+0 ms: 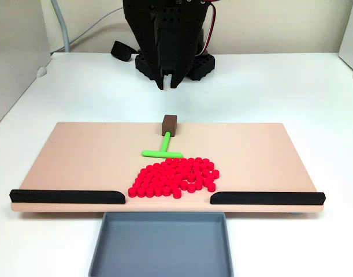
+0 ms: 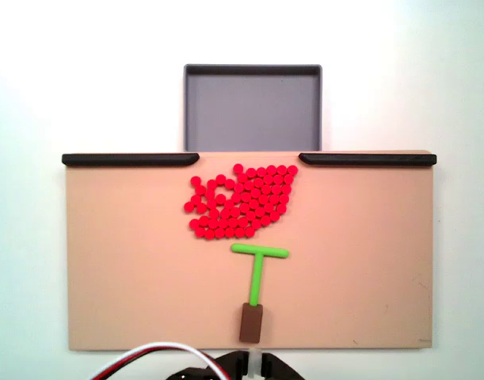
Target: Grasp a green tool by the dark brown handle.
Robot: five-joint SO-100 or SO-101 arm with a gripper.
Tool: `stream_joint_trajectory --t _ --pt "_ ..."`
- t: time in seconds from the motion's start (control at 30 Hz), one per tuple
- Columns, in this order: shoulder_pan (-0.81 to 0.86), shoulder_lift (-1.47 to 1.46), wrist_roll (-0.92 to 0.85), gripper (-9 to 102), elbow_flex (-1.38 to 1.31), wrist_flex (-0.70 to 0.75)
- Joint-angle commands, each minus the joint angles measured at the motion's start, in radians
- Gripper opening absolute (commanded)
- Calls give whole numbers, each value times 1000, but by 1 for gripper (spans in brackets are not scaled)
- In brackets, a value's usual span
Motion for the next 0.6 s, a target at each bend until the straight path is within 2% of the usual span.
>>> stream_joint_trajectory --t 0.0,0.23,0.57 --pt "0 -9 8 1 -5 -20" --pt "-2 -61 9 1 -5 -71" --pt "3 -72 -23 0 -6 -72"
